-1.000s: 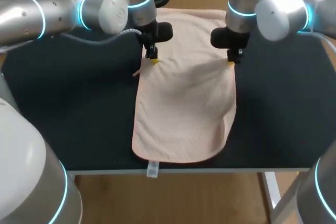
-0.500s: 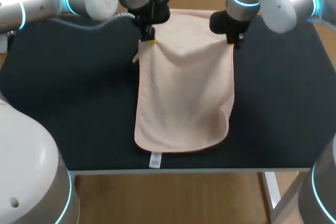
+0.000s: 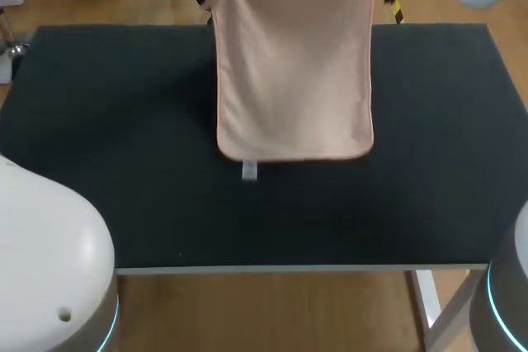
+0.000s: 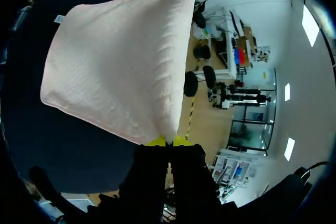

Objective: Fold the towel

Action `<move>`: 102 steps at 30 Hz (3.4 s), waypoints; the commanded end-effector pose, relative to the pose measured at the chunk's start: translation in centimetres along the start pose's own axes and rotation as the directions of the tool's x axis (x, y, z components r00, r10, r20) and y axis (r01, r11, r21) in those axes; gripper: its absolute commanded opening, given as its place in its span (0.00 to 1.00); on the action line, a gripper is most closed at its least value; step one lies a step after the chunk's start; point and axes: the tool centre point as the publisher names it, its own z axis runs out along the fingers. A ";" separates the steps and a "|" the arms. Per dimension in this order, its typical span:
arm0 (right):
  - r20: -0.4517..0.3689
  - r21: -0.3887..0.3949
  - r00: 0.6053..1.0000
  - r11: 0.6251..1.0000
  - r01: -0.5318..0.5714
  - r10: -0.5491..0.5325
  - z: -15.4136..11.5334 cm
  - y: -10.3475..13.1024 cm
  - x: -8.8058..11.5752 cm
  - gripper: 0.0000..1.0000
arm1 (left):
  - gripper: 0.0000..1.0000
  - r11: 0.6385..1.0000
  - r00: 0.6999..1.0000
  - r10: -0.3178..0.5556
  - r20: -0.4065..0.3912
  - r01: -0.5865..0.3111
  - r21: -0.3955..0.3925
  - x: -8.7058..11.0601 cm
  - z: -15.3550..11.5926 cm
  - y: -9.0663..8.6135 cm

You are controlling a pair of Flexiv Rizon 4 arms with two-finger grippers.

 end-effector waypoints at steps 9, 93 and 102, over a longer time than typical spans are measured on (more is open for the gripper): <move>0.223 0.018 0.974 0.999 0.040 -0.044 -10.7 -0.4 -9.2 0.00 | 0.00 0.997 0.983 0.044 0.177 -0.032 -0.071 -7.6 -12.6 -0.5; -0.383 -0.009 0.909 0.985 0.172 -0.162 1.5 2.8 18.3 1.00 | 1.00 0.991 0.830 -0.065 -0.555 0.119 0.061 19.4 1.1 2.1; -0.330 -0.012 0.931 0.987 0.163 -0.158 0.0 3.0 16.2 1.00 | 1.00 0.846 0.901 -0.120 -0.417 0.312 0.432 19.0 -3.2 3.7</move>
